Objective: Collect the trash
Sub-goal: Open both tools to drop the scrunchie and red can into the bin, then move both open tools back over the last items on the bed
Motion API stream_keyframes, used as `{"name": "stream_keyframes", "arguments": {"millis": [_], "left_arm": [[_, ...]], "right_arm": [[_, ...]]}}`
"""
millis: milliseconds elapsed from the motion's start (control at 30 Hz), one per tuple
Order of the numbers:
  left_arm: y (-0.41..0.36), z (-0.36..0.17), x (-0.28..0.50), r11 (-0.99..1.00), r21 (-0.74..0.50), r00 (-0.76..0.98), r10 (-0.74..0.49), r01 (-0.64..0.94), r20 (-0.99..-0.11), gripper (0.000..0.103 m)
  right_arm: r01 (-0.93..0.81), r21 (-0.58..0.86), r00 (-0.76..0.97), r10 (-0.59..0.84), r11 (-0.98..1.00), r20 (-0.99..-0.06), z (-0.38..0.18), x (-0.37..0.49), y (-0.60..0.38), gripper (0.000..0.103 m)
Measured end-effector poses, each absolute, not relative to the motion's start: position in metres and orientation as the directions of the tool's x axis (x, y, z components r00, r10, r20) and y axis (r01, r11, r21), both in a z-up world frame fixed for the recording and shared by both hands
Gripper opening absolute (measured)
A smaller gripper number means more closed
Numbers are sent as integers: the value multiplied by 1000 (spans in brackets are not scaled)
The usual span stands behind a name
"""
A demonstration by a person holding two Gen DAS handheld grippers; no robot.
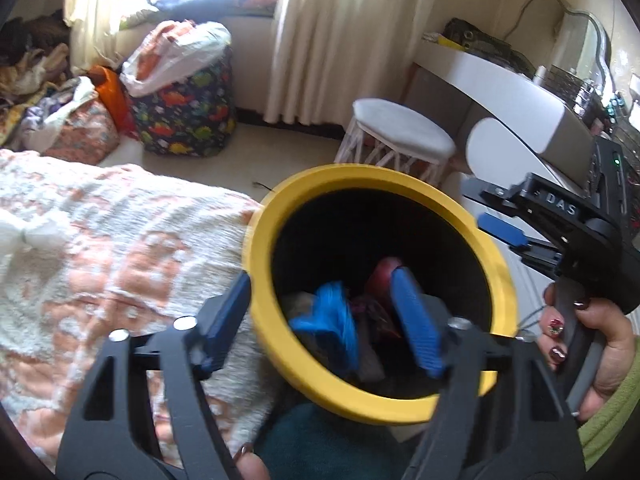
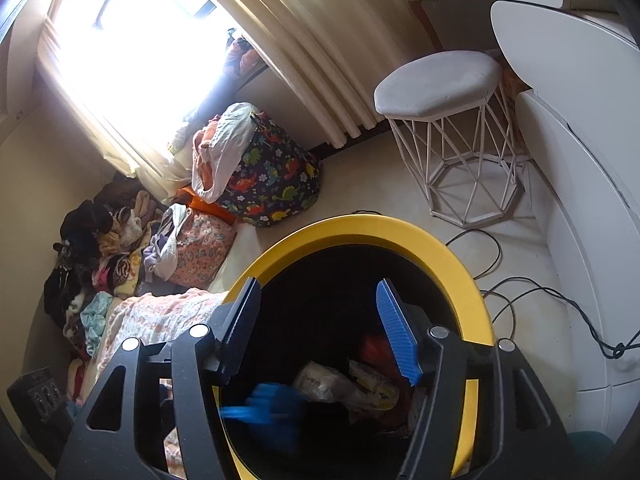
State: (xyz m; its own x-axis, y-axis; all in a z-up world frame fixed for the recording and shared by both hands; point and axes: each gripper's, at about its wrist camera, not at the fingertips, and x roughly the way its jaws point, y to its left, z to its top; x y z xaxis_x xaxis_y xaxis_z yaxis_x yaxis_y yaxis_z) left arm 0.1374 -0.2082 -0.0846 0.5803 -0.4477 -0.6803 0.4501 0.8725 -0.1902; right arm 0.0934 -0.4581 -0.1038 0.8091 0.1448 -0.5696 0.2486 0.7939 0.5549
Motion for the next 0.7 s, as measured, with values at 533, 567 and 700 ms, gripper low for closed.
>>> {"name": "stream_keyframes", "arguments": {"millis": [533,567,700], "left_arm": [[-115,-70,146,962,-133,729,-266,237,-630,92],[-110,-70,146,965,-134,732,-260,227,-629,92],[-86,-66,148,974,-138,750,-226,180,-621,92]], "right_arm": [[37,467,830,234,883,-507,-78,106,-384,63],[21,458,829,241,889,-504,-77,107,-378,63],[-43,424,821,274,905,-501,-72,112,-350,64]]}}
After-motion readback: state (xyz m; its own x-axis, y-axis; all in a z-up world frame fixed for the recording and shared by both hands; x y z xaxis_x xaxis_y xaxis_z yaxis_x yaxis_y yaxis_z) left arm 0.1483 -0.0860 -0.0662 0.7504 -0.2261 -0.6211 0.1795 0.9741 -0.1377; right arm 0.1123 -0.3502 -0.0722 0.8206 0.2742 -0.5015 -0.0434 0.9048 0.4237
